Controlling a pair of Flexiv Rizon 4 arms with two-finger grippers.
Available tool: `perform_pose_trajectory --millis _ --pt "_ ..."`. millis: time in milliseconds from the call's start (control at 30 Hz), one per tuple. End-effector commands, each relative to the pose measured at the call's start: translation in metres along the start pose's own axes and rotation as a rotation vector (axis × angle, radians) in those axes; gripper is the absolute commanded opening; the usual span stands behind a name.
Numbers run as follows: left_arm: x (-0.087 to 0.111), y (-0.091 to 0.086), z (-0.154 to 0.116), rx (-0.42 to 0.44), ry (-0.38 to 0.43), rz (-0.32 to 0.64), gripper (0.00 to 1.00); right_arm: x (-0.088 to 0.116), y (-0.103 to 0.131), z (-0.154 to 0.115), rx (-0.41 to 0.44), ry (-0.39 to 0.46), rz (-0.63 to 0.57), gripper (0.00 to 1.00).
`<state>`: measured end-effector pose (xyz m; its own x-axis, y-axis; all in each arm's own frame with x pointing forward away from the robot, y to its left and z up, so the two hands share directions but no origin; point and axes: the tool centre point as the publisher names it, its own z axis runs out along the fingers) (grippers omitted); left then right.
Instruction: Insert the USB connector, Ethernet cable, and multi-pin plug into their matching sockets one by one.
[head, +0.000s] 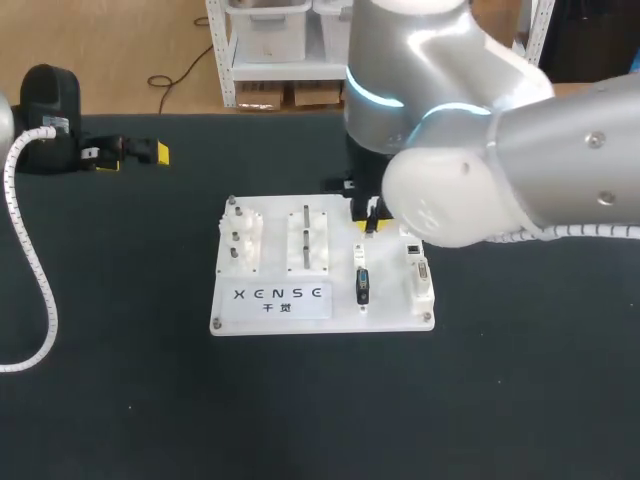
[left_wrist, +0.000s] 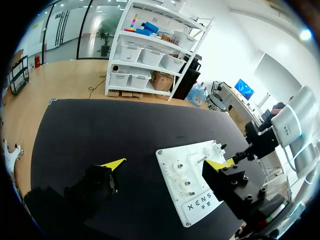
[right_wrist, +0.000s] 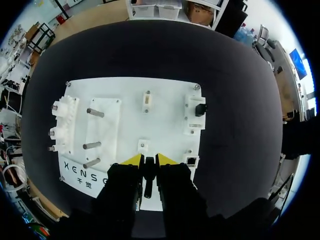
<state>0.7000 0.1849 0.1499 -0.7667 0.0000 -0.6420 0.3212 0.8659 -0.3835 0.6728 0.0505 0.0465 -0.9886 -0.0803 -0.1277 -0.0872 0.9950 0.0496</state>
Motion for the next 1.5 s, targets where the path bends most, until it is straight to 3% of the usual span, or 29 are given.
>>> perform_pose_trajectory --millis 33,233,767,1500 --pt "0.0 0.0 0.0 0.0 0.0 0.0 1.0 0.01 -0.02 -0.002 0.006 -0.034 0.004 0.0" --pt "0.0 0.0 0.0 0.0 0.0 0.0 1.0 0.013 -0.041 0.008 0.049 -0.017 0.025 0.0" --pt "0.0 0.0 0.0 0.0 0.0 0.0 1.0 0.015 -0.065 0.018 0.093 0.0 0.062 0.0" --pt "0.0 0.0 0.0 0.0 0.0 0.0 1.0 0.016 -0.059 0.023 0.094 0.015 0.05 0.0"
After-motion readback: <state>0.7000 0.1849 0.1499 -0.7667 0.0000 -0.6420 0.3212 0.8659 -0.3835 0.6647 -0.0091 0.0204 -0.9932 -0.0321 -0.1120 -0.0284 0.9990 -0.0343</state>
